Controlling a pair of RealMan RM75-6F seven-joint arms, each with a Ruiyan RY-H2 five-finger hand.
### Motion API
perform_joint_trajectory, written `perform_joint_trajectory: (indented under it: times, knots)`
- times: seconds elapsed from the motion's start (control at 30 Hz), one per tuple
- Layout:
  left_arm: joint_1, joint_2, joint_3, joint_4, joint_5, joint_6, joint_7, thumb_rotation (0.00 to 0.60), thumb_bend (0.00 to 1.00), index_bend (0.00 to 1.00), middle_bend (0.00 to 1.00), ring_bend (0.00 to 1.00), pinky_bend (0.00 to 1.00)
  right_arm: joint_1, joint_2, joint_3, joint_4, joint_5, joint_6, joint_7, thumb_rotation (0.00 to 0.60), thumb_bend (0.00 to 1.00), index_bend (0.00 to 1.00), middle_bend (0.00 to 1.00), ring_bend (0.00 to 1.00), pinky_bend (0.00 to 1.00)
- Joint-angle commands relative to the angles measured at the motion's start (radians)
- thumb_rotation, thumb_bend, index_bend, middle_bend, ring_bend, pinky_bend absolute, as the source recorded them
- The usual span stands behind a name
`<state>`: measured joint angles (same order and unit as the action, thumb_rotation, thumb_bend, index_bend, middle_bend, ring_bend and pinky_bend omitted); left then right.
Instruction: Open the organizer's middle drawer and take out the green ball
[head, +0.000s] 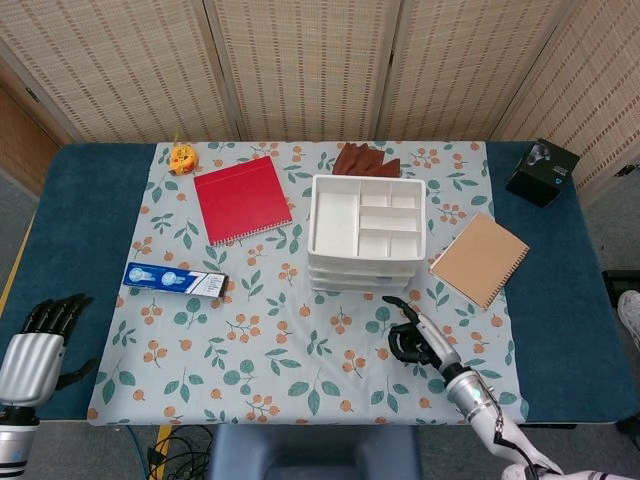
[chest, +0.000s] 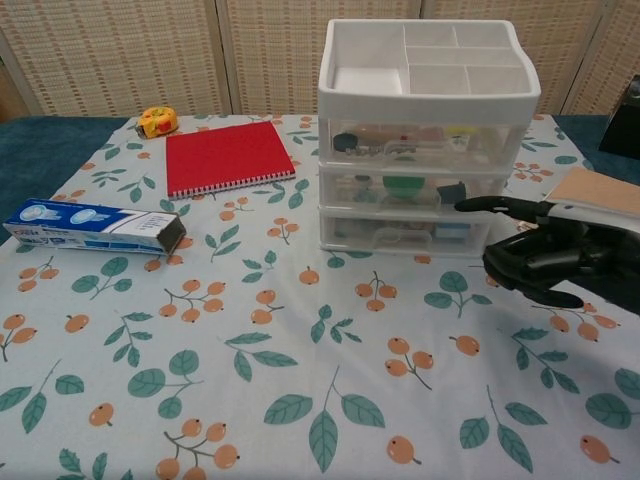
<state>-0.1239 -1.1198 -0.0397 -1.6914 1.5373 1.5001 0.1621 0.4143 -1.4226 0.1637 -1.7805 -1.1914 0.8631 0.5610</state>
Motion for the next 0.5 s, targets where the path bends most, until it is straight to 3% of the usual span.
perform_joint_trajectory:
  times: [0.03,0.5]
  knots:
    - [0.001,0.002,-0.001,0.005,-0.004,-0.001,-0.006,0.600,0.14,0.15,0.16,0.15,0.13,0.043,-0.067,0.041,0.058,0.037,-0.052,0.052,0.600,0.61,0.06,0.73,0.84,0.93]
    - [0.000,0.009,-0.007,0.037,-0.015,-0.007,-0.040,0.600,0.14,0.15,0.16,0.15,0.13,0.101,-0.218,0.102,0.199,0.082,-0.089,0.100,0.600,0.63,0.06,0.73,0.84,0.94]
